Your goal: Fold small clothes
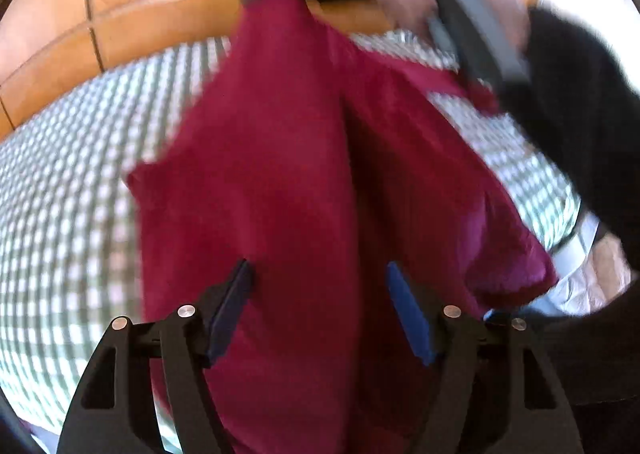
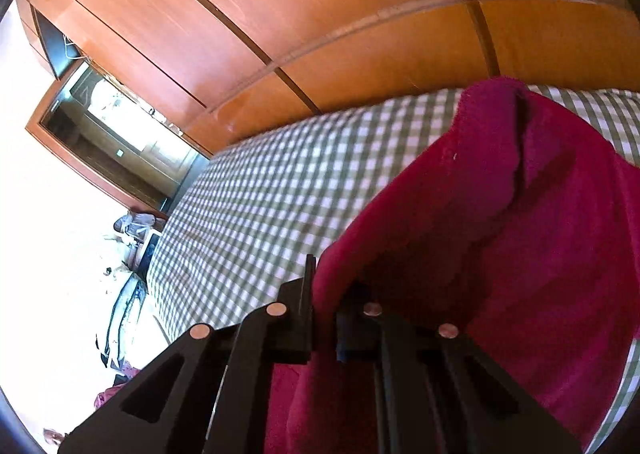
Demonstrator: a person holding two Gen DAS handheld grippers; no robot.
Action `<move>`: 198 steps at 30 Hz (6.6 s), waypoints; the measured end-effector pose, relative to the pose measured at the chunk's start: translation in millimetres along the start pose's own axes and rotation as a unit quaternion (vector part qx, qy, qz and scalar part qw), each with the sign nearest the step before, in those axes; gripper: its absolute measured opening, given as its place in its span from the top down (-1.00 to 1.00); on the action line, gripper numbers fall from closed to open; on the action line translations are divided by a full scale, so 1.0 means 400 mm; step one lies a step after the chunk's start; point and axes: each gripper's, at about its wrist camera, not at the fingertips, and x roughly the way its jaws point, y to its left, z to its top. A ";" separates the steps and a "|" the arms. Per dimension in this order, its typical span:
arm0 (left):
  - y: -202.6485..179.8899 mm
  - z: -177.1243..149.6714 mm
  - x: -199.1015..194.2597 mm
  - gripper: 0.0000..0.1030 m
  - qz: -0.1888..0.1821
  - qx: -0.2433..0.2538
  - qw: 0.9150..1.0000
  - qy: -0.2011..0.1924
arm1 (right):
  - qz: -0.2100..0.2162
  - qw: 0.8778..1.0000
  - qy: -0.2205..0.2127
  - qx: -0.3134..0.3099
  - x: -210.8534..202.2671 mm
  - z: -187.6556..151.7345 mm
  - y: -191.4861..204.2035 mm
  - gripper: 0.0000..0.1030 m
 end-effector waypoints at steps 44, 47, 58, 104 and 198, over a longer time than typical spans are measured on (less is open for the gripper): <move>0.430 -0.028 -0.161 -0.18 0.128 -0.235 0.962 -0.059 | -0.216 0.944 -0.102 0.227 -0.465 -0.289 -0.561 0.00; 0.334 -0.062 -0.152 -0.18 0.074 -0.202 0.976 -0.044 | -0.170 0.964 -0.057 0.194 -0.466 -0.389 -0.523 0.00; 0.217 -0.190 -0.078 0.05 -0.005 -0.193 0.981 0.028 | -0.160 0.985 0.054 0.013 -0.321 -0.550 -0.253 0.14; 0.046 0.108 -0.023 0.35 0.010 -0.127 0.991 -0.026 | -0.464 0.884 -0.038 0.047 -0.586 -0.331 -0.672 0.91; 0.498 0.322 0.067 0.86 0.096 -0.325 0.939 -0.059 | -0.306 0.952 0.010 -0.030 -0.042 -0.186 -0.307 -0.38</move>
